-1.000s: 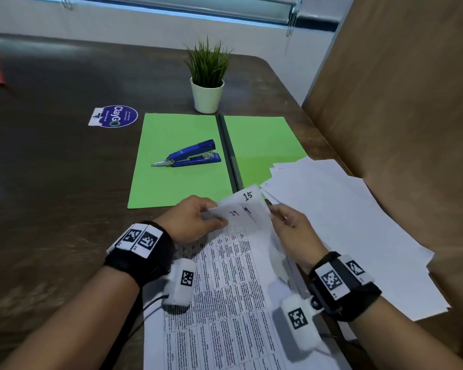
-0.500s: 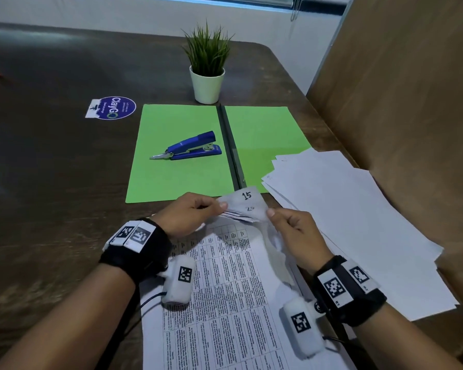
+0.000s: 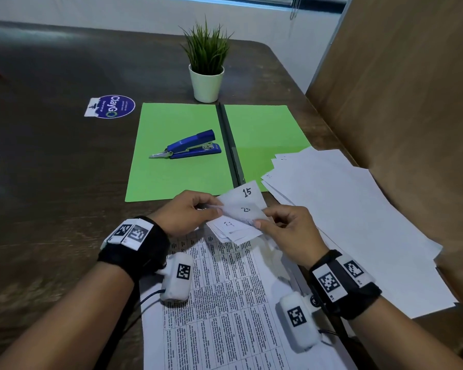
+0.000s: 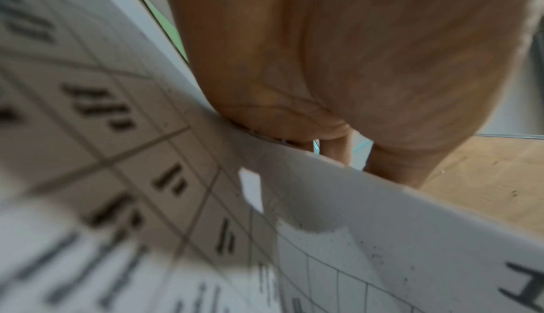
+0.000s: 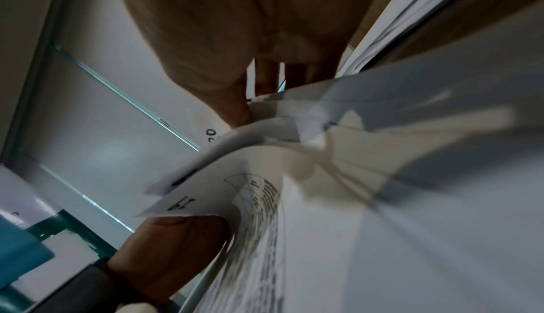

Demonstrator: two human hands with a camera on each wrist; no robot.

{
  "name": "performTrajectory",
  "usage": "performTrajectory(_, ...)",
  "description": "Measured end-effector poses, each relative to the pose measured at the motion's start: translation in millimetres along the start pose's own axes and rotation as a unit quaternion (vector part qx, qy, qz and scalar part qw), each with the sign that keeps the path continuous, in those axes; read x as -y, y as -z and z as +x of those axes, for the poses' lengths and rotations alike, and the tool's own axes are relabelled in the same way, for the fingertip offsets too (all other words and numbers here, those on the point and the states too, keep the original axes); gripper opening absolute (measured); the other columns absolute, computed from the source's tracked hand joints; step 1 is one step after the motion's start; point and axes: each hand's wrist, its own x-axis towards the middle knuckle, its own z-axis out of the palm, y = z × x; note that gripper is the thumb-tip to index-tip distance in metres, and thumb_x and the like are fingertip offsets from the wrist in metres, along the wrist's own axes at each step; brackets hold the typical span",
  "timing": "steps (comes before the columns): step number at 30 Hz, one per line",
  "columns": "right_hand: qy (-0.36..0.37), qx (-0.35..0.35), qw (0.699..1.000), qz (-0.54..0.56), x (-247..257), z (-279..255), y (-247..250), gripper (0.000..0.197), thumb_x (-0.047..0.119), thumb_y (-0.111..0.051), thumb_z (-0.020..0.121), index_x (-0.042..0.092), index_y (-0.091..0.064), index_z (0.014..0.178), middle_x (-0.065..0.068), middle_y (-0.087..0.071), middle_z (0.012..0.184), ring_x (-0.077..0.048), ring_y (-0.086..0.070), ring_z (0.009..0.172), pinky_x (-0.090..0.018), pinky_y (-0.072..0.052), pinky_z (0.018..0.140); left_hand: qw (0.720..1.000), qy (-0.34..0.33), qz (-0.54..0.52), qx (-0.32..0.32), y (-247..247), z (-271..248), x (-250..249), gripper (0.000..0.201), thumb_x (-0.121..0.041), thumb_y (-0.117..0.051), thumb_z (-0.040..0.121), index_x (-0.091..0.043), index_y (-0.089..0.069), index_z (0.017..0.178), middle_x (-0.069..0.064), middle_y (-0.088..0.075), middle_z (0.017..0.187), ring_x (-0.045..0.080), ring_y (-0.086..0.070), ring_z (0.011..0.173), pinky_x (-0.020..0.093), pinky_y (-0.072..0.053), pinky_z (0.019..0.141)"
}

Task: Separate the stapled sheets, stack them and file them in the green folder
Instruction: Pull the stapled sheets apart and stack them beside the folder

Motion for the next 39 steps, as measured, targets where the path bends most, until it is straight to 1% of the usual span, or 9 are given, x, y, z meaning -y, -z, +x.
performTrajectory(3, -0.004, 0.011, 1.0, 0.025, 4.3, -3.1, -1.0, 0.022, 0.003, -0.079, 0.08, 0.021, -0.075, 0.092, 0.001, -0.077, 0.087, -0.014, -0.07, 0.072, -0.03, -0.057, 0.066, 1.0, 0.0, 0.003, 0.003, 0.4, 0.8, 2.4, 0.011, -0.021, -0.068, 0.095, -0.021, -0.077, 0.101, 0.004, -0.076, 0.098, 0.014, -0.06, 0.074, 0.025, -0.049, 0.067)
performTrajectory(10, 0.015, 0.063, 0.997, -0.052, 8.9, -2.0, -2.6, 0.047, 0.018, -0.087, 0.072, 0.028, -0.068, 0.113, 0.008, -0.071, 0.107, -0.01, -0.069, 0.093, -0.031, -0.059, 0.08, 1.0, -0.017, 0.009, 0.015, 2.3, 2.0, 5.8, 0.012, -0.026, -0.066, 0.096, -0.024, -0.078, 0.097, 0.001, -0.077, 0.098, 0.015, -0.064, 0.082, 0.038, -0.053, 0.085)
performTrajectory(13, 0.033, 0.037, 0.992, -0.12, 10.2, 4.2, -6.6, 0.026, 0.039, -0.073, 0.08, 0.017, -0.074, 0.094, 0.003, -0.069, 0.079, -0.012, -0.064, 0.069, -0.033, -0.051, 0.06, 0.999, -0.018, 0.0, 0.036, 3.3, -1.2, 2.9, 0.025, -0.048, -0.061, 0.094, -0.03, -0.079, 0.095, 0.006, -0.076, 0.097, 0.021, -0.062, 0.082, 0.037, -0.047, 0.081)
performTrajectory(18, 0.03, 0.01, 0.988, -0.151, 13.1, 11.2, -10.5, 0.049, 0.049, -0.059, 0.088, 0.004, -0.056, 0.071, -0.02, -0.054, 0.063, -0.022, -0.048, 0.053, -0.046, -0.048, 0.054, 0.999, -0.017, 0.0, 0.044, 2.0, -5.0, -3.7, 0.043, -0.065, -0.051, 0.084, -0.033, -0.079, 0.093, 0.001, -0.076, 0.084, 0.014, -0.06, 0.067, 0.028, -0.045, 0.069)
performTrajectory(21, 0.047, -0.022, 0.986, -0.161, 14.3, 9.4, -9.1, 0.031, 0.04, -0.072, 0.083, 0.024, -0.062, 0.109, 0.003, -0.062, 0.097, -0.01, -0.063, 0.082, -0.041, -0.058, 0.075, 0.999, -0.015, -0.005, 0.031, 1.8, -3.7, -1.1, 0.034, -0.061, -0.06, 0.082, -0.035, -0.079, 0.093, 0.003, -0.075, 0.087, 0.018, -0.058, 0.075, 0.033, -0.045, 0.074)
performTrajectory(24, 0.153, -0.062, 0.964, -0.211, 19.0, 7.1, -4.1, 0.073, 0.03, -0.083, 0.076, 0.032, -0.046, 0.139, 0.01, -0.043, 0.137, -0.007, -0.051, 0.123, -0.029, -0.051, 0.094, 1.0, -0.006, -0.015, 0.02, 2.4, -1.4, -0.6, 0.018, -0.042, -0.067, 0.091, -0.029, -0.08, 0.094, -0.002, -0.077, 0.088, 0.013, -0.061, 0.074, 0.029, -0.046, 0.071)
performTrajectory(32, 0.247, 0.007, 0.925, -0.288, 23.9, 4.0, -13.3, 0.017, 0.025, -0.08, 0.075, 0.023, -0.072, 0.09, -0.001, -0.052, 0.139, -0.018, -0.041, 0.13, -0.036, -0.044, 0.101, 0.995, -0.061, 0.006, -0.074, -6.3, 7.5, 8.5, 0.019, -0.01, -0.073, 0.086, -0.021, -0.06, 0.078, -0.006, -0.062, 0.073, 0.012, -0.053, 0.065, 0.03, -0.045, 0.068)
performTrajectory(36, 0.229, 0.006, 0.917, -0.326, 22.4, 6.6, -13.7, 0.015, 0.039, -0.071, 0.08, 0.026, -0.077, 0.083, -0.002, -0.058, 0.135, -0.021, -0.042, 0.131, -0.042, -0.043, 0.103, 0.996, -0.067, 0.007, -0.054, -7.5, 6.8, 7.2, 0.027, 0.002, -0.063, 0.088, -0.021, -0.064, 0.073, -0.015, -0.056, 0.059, 0.007, -0.047, 0.056, 0.026, -0.04, 0.063)
performTrajectory(39, 0.235, -0.038, 0.908, -0.344, 24.3, 4.9, -11.0, 0.024, 0.045, -0.066, 0.082, 0.025, -0.076, 0.09, -0.001, -0.06, 0.125, -0.02, -0.046, 0.12, -0.036, -0.045, 0.093, 0.999, -0.012, -0.035, -0.012, -5.6, 3.4, -1.4, 0.023, -0.01, -0.059, 0.096, -0.02, -0.079, 0.089, -0.006, -0.075, 0.09, 0.011, -0.063, 0.073, 0.025, -0.048, 0.068)
